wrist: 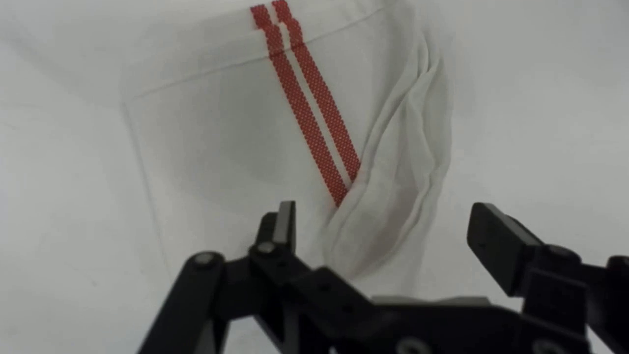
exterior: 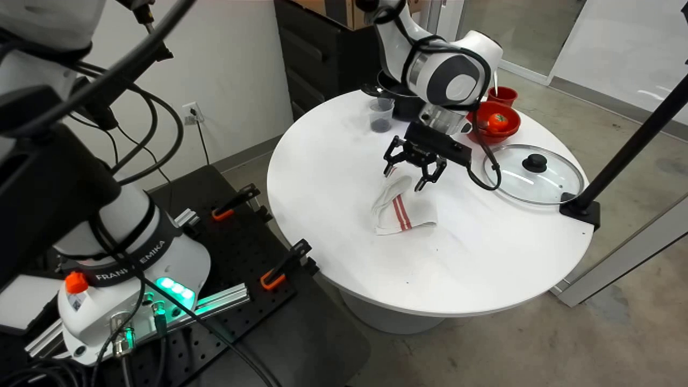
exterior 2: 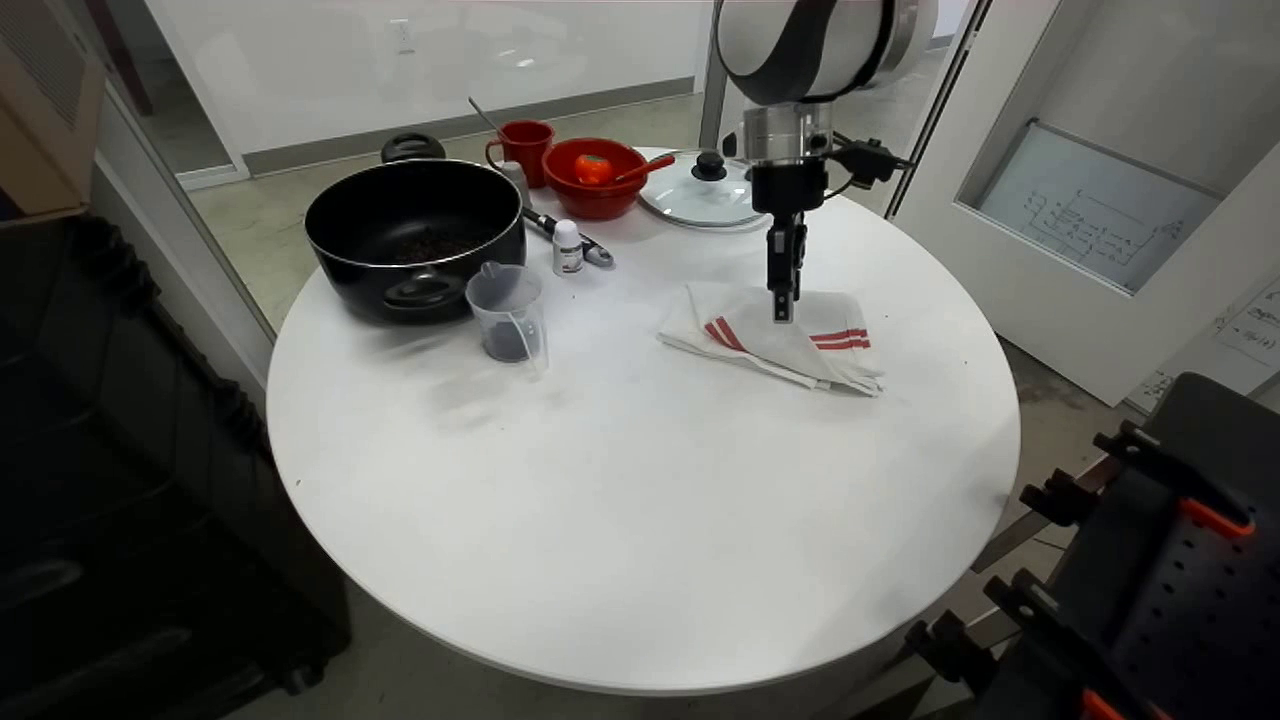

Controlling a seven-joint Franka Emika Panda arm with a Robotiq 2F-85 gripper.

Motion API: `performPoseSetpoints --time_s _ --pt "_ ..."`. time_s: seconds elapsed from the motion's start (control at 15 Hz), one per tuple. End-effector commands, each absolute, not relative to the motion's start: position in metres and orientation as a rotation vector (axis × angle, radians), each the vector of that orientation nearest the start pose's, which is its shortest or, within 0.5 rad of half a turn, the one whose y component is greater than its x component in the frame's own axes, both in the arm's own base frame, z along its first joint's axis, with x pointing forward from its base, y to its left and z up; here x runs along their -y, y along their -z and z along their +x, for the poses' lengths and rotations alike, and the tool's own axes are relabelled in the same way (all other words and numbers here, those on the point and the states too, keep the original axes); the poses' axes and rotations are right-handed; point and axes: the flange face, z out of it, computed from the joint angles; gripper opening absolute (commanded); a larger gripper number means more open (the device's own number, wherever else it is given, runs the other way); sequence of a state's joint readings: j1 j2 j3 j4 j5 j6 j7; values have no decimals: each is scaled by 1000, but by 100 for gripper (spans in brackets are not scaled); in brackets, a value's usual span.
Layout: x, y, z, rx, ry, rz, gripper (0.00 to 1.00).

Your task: Fold the cloth in half

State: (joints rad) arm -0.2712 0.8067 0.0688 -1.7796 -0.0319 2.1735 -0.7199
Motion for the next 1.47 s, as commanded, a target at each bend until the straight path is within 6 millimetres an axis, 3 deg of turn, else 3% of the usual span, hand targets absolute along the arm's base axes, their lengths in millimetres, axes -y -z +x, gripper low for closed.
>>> performPoseSetpoints --time_s 0.0,0.47,0.53,0.87,1.4 --pt "122 -67 595 801 -494 -2738 57" --pt "125 -69 597 833 -475 -2733 4" --pt "125 -71 596 831 -480 -2736 1" --pt "124 -89 589 812 -476 -2739 1" --pt "140 -137 607 708 -344 -2792 1"
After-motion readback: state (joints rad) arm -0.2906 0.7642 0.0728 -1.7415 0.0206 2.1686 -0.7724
